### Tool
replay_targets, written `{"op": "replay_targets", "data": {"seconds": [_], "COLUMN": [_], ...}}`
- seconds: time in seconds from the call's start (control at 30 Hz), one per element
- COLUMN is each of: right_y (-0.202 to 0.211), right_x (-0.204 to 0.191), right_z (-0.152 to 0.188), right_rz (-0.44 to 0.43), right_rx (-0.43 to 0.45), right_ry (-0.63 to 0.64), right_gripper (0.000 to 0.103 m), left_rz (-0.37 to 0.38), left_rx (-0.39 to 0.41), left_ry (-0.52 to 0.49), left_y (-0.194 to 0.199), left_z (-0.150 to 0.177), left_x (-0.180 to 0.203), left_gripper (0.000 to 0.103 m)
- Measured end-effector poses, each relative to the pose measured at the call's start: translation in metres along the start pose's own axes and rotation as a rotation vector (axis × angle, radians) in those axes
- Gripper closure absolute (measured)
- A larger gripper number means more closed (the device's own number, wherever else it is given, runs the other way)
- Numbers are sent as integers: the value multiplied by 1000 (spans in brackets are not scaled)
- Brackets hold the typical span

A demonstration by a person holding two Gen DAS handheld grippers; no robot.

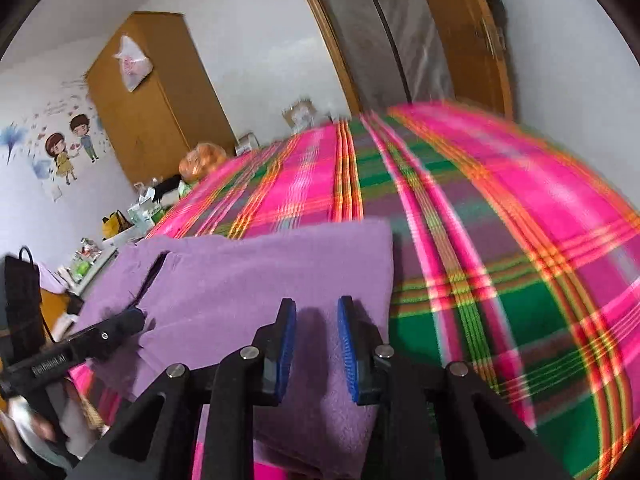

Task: Fold clothes

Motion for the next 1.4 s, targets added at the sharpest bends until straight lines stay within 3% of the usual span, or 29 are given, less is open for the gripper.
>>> {"op": "replay_targets", "data": {"seconds": [0.17,0.33,0.47,0.53,0.6,0.73,0.87,0.97,1.13,1.4], "right_y": [4,6,3,2,3,7,4,0,-12,-17], "right_x": [-15,-24,-27,-27,-25,-18,-8,0,7,8], "right_z": [2,8,5,2,-2,-16,-25,-28,-24,-21], "right_rz": [3,52,79,91,100,73,87,77,71,54], "right_rx": [-7,37,35,32,34,42,36,22,-15,-31], "right_ry": [74,105,130,137,131,80,36,3,-24,-35], "right_gripper": [58,54,54,54,60,61,61,61,60,59], "left_rz": [50,-57,-124,-93,-104,-125,-169,-148,-195,-202], "left_rx": [64,134,112,120,112,97,49,14,-66,-70], "left_ry": [-35,38,124,145,122,82,68,77,139,122], "left_y": [35,70,74,77,79,78,52,30,-1,1], "left_z": [-2,-2,12,13,6,-18,-53,-72,-76,-73], "left_x": [8,-36,-73,-78,-75,-73,-81,-86,-109,-107], "left_gripper": [80,79,80,79,79,79,79,79,79,78]}}
Point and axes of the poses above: each gripper's, at about its wrist camera, not at the fingertips, and y roughly against the way its jaws point, x to its right, z to its underside, the point moved 4 cm from there along -y, roughly the way its jaws point, and after that the axes turned 14 degrees about z, right-handed, at the moved point
